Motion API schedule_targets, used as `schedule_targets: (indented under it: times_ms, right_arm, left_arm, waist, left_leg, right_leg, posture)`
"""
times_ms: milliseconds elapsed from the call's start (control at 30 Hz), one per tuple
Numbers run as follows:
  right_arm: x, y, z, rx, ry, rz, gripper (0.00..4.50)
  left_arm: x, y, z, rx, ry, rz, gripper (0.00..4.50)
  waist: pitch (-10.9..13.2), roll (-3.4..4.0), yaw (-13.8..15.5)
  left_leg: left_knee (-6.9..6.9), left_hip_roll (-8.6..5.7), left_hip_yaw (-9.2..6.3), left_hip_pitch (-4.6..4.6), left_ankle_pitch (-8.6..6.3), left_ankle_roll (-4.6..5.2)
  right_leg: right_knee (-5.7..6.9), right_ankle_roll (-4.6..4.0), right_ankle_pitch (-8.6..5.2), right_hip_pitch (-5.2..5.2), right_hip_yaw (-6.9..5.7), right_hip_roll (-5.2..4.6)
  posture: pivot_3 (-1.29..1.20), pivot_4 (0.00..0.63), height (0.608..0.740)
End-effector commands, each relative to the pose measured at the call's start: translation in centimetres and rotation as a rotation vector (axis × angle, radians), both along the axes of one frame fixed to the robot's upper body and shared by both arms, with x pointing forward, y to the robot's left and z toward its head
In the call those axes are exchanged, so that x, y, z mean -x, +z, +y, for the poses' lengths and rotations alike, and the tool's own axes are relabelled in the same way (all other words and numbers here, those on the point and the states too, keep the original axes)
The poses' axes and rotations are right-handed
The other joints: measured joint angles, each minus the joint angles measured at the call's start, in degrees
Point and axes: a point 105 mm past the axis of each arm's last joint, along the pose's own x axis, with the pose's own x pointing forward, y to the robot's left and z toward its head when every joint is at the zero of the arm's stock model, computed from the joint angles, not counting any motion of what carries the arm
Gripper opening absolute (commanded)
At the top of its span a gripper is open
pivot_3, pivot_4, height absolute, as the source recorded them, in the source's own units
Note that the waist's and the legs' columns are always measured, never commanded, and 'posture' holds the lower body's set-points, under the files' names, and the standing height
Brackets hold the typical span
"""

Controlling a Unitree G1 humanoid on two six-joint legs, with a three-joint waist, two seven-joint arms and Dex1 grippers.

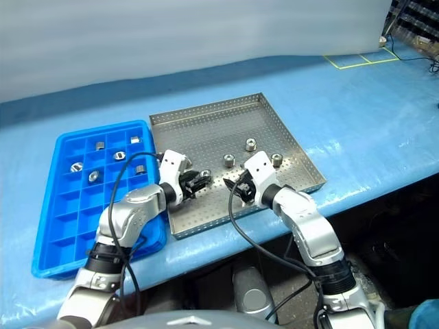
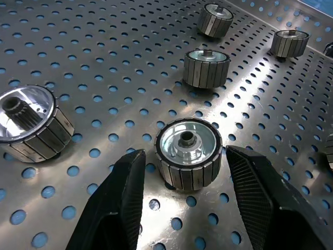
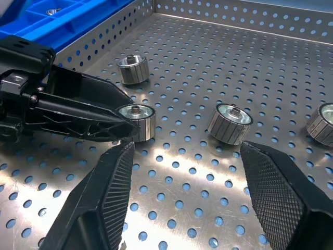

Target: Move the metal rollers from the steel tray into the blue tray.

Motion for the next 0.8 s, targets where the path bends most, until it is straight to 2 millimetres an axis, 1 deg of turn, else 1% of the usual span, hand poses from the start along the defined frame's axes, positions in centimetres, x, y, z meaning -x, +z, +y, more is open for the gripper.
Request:
schedule_targets:
  times_ms: [33,233,333,367,400,533,600,700,800]
  right_arm:
    - [0.1,1.1,0.4,-0.011,0.011,-0.050,3.41]
    - [-0.3,1.3,0.1,-0.013,-0.009,-0.060,3.41]
    - [-0.3,1.3,0.1,-0.015,-0.010,-0.058,3.41]
    - [-0.3,1.3,0.1,-0.015,-0.009,-0.057,3.41]
    - [-0.3,1.3,0.1,-0.017,-0.007,-0.054,3.41]
    - [-0.2,0.9,0.3,-0.042,0.007,-0.026,3.41]
    - [-0.1,0.4,0.4,-0.040,0.016,-0.004,3.41]
    - [0.6,0.2,0.8,-0.064,0.079,0.031,3.41]
    - [1.0,0.4,1.1,-0.100,0.118,0.060,3.41]
  left_arm:
    - [0.0,-0.7,-0.6,-0.002,-0.018,0.027,2.67]
    - [0.0,-1.4,-0.4,-0.025,-0.008,0.047,2.67]
    - [-0.1,-1.1,-0.1,-0.018,0.000,0.036,2.19]
    - [0.0,-1.0,-0.2,-0.017,-0.009,0.027,1.84]
    - [0.1,-0.8,-0.3,-0.011,-0.019,0.021,1.69]
    - [0.1,0.0,-0.5,0.027,-0.027,-0.013,1.69]
    - [0.2,0.8,-0.7,0.059,-0.046,-0.043,1.69]
    - [0.5,3.3,-0.9,0.138,-0.060,-0.098,1.69]
    - [0.7,5.7,0.0,0.201,-0.016,-0.143,1.69]
  waist:
    - [0.0,0.01,0.0]
    - [0.0,0.01,-0.5]
    - [0.0,0.02,-0.5]
    - [0.0,0.02,-0.5]
    - [0.0,0.02,-0.5]
    - [0.0,0.02,-0.6]
    - [0.0,0.02,-0.6]
    - [0.0,0.02,-0.6]
    - [0.0,0.00,-0.2]
  left_leg:
    - [0.01,-0.03,0.00,0.00,0.00,0.00]
    - [0.00,-0.03,-0.02,0.00,0.00,0.00]
    - [0.01,-0.02,-0.02,0.00,0.00,0.00]
    - [0.01,-0.01,-0.01,-0.01,0.00,0.00]
    - [0.01,-0.01,-0.02,0.00,0.00,0.00]
    - [0.00,0.00,-0.02,0.00,0.00,0.00]
    - [0.00,0.01,-0.02,0.00,0.00,0.00]
    - [-0.01,0.08,-0.01,-0.05,0.00,0.00]
    - [-0.01,0.11,-0.03,-0.14,0.00,0.00]
  right_leg:
    - [0.00,0.00,0.00,0.01,0.00,0.00]
    - [0.00,0.00,0.00,0.00,-0.01,0.02]
    - [0.00,0.01,0.00,0.00,0.00,0.01]
    - [0.00,0.01,0.01,0.00,0.01,0.01]
    - [0.00,0.01,0.01,-0.01,0.01,0.01]
    - [0.01,0.01,0.00,-0.01,0.00,0.01]
    - [0.00,0.01,0.00,-0.01,0.00,0.01]
    - [0.00,0.01,0.00,-0.07,0.01,0.01]
    - [0.00,0.10,0.06,-0.14,0.00,0.01]
  posture:
    - [-0.30,0.150,0.740]
    - [-0.29,0.150,0.740]
    - [-0.29,0.150,0.740]
    - [-0.29,0.150,0.740]
    - [-0.29,0.150,0.740]
    - [-0.28,0.150,0.740]
    - [-0.28,0.150,0.740]
    - [-0.27,0.150,0.740]
    - [-0.27,0.150,0.740]
